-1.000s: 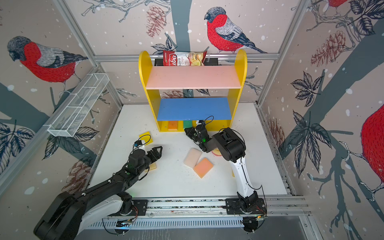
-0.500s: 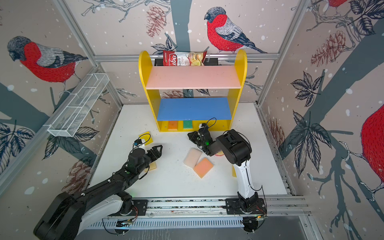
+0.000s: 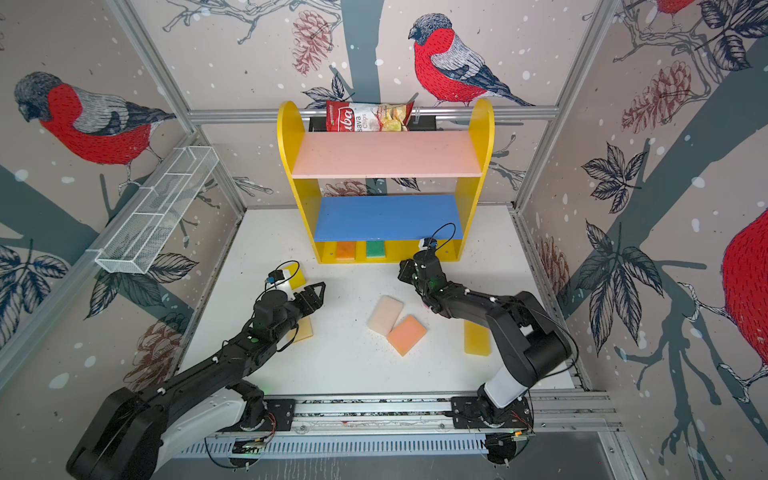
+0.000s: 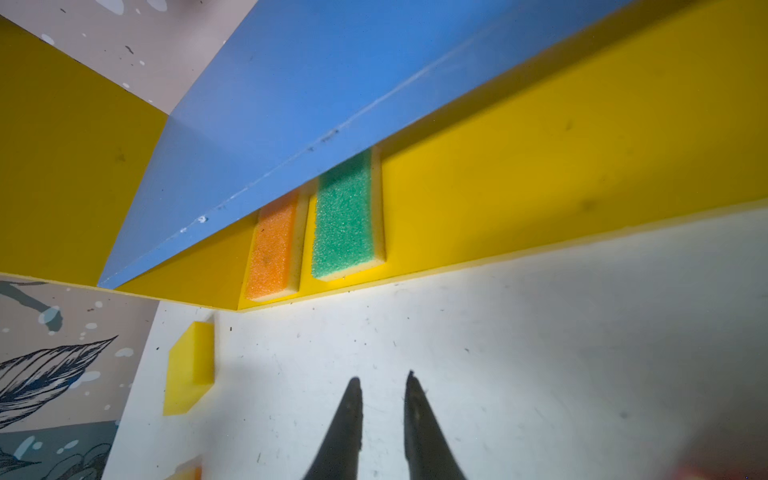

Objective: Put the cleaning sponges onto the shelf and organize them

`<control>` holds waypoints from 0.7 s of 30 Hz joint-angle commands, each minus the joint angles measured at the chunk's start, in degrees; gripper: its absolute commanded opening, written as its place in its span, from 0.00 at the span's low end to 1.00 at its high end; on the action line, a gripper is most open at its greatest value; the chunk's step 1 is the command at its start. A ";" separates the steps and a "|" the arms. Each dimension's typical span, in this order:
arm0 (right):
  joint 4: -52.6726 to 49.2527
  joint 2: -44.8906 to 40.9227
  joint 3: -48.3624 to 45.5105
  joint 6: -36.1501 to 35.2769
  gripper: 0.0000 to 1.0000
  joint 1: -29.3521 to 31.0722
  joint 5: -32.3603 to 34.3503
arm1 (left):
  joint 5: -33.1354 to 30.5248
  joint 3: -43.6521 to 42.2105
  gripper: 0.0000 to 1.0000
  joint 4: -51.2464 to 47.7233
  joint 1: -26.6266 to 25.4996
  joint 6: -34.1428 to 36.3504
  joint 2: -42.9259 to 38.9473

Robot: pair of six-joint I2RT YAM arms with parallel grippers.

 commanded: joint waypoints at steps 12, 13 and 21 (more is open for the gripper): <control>8.94 -5.24 -9.30 -3.84 0.43 -3.47 -7.82 | 5.98 1.91 0.76 3.68 0.89 0.72 5.03; 10.76 -3.36 -8.57 -3.20 0.48 -4.31 -10.68 | 6.07 1.82 0.76 3.38 0.91 0.61 4.90; 25.63 13.14 -1.69 6.37 0.55 -7.98 -24.83 | 4.43 -0.54 0.75 -0.70 0.93 -0.41 0.63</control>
